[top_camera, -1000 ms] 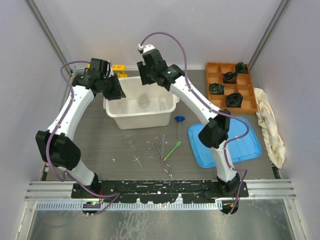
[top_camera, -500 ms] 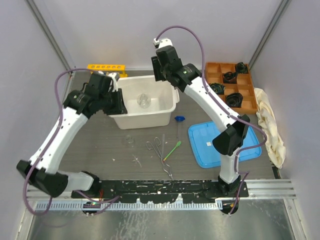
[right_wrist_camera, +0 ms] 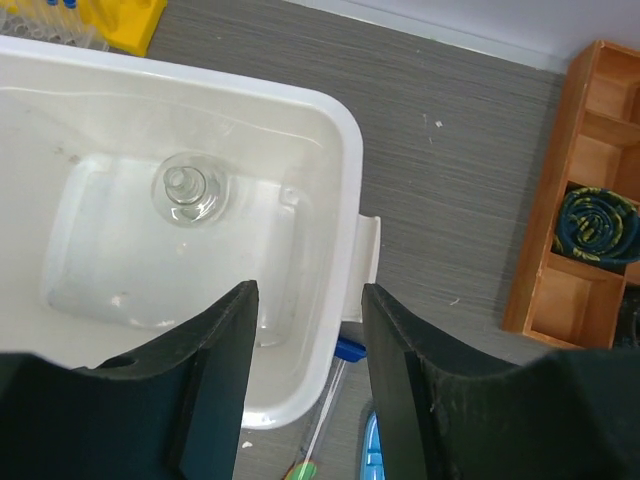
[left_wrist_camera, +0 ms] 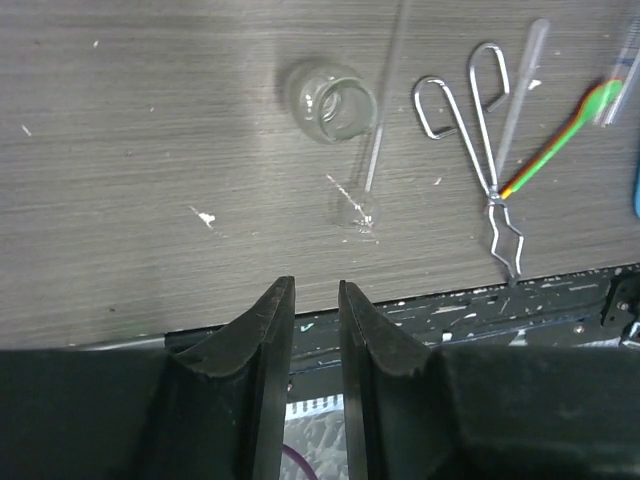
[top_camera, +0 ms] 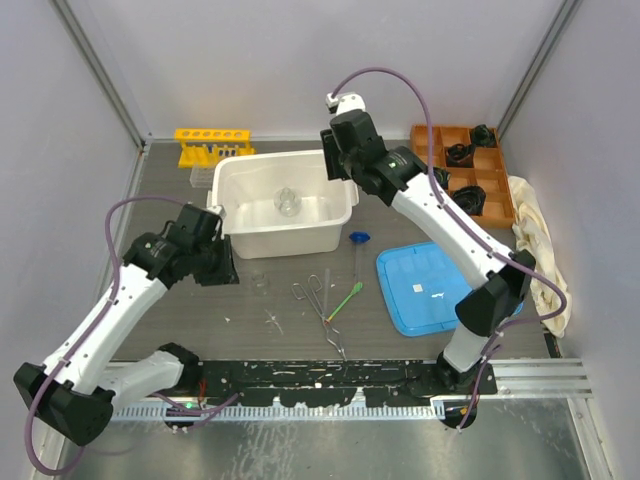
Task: Organize the chemistry lab equipment
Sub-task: Pick up the chemistry item at the center of the board.
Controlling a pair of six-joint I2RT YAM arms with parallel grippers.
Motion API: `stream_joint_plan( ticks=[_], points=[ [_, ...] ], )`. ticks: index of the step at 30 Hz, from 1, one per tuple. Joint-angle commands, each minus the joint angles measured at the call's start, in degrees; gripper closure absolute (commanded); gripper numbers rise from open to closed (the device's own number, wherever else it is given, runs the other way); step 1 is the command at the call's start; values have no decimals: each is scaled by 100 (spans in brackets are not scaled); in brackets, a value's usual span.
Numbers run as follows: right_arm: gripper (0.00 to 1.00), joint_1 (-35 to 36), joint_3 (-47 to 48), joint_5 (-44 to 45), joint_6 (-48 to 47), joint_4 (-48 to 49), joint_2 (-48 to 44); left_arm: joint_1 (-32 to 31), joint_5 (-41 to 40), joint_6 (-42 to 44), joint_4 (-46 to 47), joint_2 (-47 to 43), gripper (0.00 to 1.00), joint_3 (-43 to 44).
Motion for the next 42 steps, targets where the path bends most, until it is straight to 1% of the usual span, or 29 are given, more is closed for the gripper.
stream_joint_plan(
  ticks=[1,6,10,15,26,34,42],
  points=[
    [48,15,-448,300,116,573,-642,-31,-492,-504,499,-278,74,-206],
    [49,14,-741,318,156,644,-835,-76,-809,-802,891,-37,74,-411],
    [48,19,-869,375,135,761,-954,-296,-1194,-866,1072,240,74,-575],
    [49,21,-968,530,85,837,-1017,-620,-1401,-967,1200,505,74,-695],
    [49,18,-1311,587,181,936,-1178,-740,-1646,-1153,1713,672,74,-969],
    [49,14,-1471,589,226,962,-1264,-826,-1949,-1619,2185,740,75,-1301],
    [49,15,-1557,525,254,972,-1309,-1014,-1952,-1912,2427,1143,75,-1199]
  ],
)
